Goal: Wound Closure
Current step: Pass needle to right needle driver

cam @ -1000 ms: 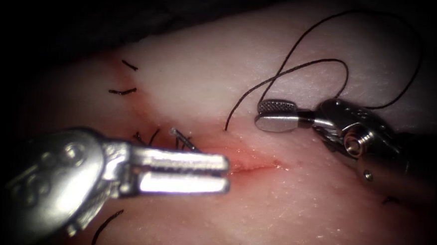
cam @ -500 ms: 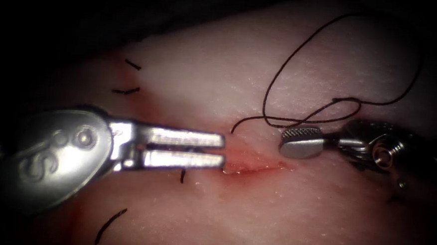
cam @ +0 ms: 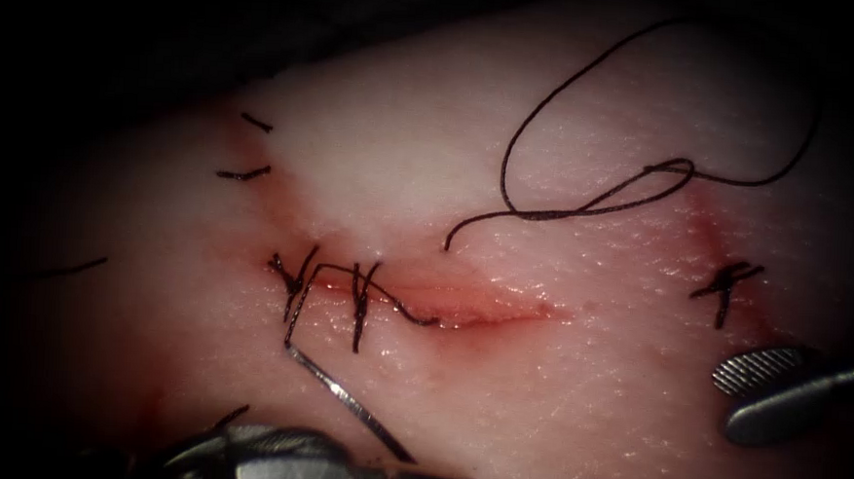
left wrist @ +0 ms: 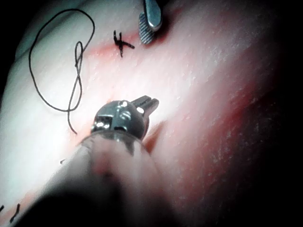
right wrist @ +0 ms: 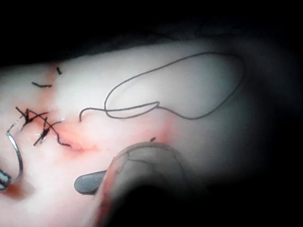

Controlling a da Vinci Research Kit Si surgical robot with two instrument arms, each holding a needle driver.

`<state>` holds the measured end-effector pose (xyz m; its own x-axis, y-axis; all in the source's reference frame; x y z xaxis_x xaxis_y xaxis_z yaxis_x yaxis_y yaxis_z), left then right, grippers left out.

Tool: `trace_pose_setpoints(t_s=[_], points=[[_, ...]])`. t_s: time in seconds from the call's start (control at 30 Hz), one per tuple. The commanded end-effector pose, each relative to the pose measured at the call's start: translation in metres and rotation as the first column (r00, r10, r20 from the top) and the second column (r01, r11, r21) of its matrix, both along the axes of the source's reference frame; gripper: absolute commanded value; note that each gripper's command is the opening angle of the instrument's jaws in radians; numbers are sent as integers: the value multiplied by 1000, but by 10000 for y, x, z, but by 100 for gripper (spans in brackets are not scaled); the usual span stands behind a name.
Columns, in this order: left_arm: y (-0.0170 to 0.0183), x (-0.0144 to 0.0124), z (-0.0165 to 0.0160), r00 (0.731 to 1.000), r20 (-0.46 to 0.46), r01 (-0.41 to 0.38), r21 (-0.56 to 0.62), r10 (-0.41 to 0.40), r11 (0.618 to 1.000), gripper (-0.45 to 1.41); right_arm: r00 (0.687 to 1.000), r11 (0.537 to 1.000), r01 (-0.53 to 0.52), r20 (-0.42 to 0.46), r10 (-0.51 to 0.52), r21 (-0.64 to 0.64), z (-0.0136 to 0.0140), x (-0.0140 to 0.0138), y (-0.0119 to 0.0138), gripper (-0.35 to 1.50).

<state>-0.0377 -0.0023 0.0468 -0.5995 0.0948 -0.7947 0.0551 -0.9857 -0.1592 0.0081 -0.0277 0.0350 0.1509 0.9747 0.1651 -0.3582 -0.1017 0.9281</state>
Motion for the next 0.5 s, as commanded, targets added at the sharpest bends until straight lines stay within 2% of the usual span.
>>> trace_pose_setpoints(t_s=[0.03, 0.13, 0.17, 0.23, 0.37, 0.43, 0.47, 0.5], points=[[8, -6, 0, 1000, -2, -3, -20, 3, 1000, -45, 1000, 1000, -5, 0, 5, -17, -1, 27, 8, 93], [4, -7, -7, 1000, -25, -18, -62, 16, 998, -45, 1000, 999, -4, 12, 5, -45, -3, 50, 12, 98], [1, -7, -13, 999, -42, -34, -96, 30, 995, -45, 1000, 998, -13, 19, 14, -63, -2, 68, 17, 99], [0, -6, -15, 998, -51, -41, -110, 35, 993, -45, 1000, 997, -14, 24, 16, -73, -2, 76, 19, 101], [-3, -6, -25, 995, -68, -89, -175, 78, 980, -45, 999, 992, 1, 50, 5, -127, 0, 112, 25, 130], [-3, -6, -28, 993, -71, -108, -208, 96, 972, -45, 999, 989, 7, 49, 1, -149, 1, 130, 27, 131], [-4, -7, -30, 987, -103, -144, -268, 121, 952, -45, 1000, 990, 6, 29, -2, -143, 3, 146, 30, 130], [-4, -7, -30, 987, -103, -144, -268, 121, 952, -45, 1000, 990, 6, 29, -2, -143, 3, 146, 30, 130]])
